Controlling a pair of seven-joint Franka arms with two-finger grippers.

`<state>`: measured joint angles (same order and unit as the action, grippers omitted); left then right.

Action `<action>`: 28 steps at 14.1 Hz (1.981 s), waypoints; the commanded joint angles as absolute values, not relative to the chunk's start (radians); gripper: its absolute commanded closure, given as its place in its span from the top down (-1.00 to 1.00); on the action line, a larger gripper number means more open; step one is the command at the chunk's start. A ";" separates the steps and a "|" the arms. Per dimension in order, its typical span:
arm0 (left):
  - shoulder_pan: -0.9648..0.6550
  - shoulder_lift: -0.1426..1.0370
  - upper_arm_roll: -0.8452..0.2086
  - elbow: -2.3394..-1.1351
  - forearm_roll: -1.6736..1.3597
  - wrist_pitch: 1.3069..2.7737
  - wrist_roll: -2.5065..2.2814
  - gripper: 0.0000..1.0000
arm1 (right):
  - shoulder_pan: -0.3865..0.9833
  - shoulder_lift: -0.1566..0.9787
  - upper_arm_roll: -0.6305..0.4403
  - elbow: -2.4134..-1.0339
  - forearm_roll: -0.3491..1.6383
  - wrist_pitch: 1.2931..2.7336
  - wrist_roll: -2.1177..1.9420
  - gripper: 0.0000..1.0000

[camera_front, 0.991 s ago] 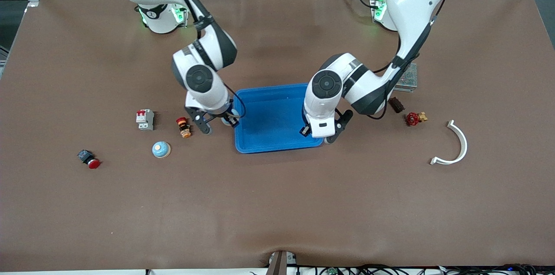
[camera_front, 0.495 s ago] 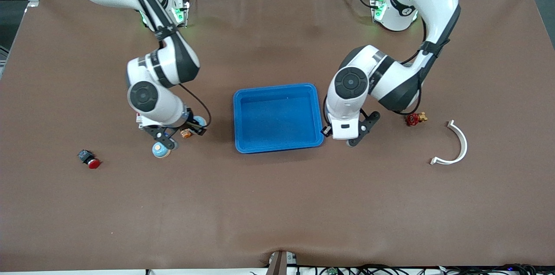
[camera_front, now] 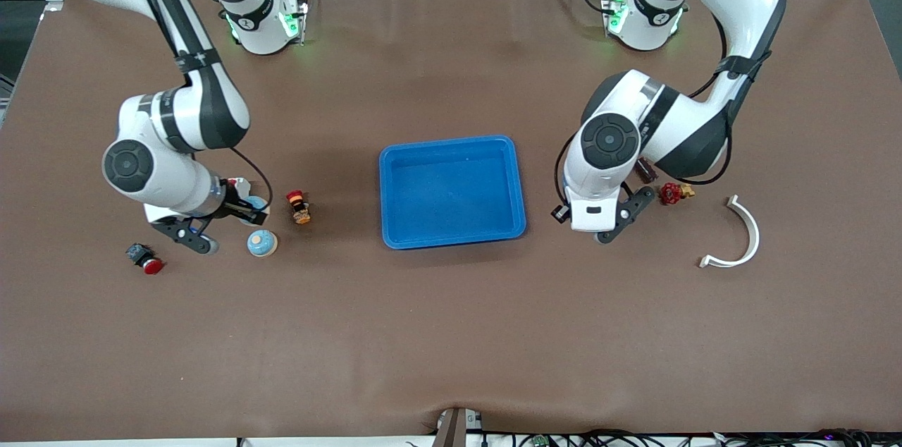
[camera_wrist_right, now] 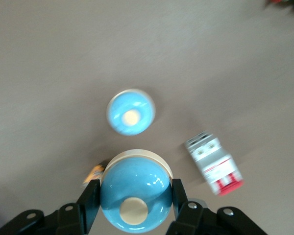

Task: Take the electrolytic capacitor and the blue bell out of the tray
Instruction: 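Lift the bell and capacitor out of the tray with both grippers, then place the bell by the red button while the left gripper carries the capacitor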

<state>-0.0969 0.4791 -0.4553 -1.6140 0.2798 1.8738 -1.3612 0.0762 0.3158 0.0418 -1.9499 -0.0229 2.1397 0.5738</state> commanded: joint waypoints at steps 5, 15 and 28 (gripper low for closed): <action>0.020 0.448 -0.457 -1.657 0.264 1.832 -1.211 -1.00 | -0.084 0.291 0.061 -2.049 -0.061 2.290 0.313 -1.00; 0.170 0.514 -0.453 -1.796 0.339 1.974 -1.120 -1.00 | -0.209 0.417 0.060 -2.048 -0.136 2.520 0.190 -1.00; 0.307 0.606 -0.454 -1.864 0.543 2.077 -0.994 -1.00 | -0.229 0.528 0.061 -2.039 -0.141 2.612 0.196 -0.06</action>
<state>0.2852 0.6217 -0.4459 -1.8348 0.5109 2.0642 -1.0188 -0.2016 0.5162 0.0423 -2.0471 -0.1229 2.6071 0.1961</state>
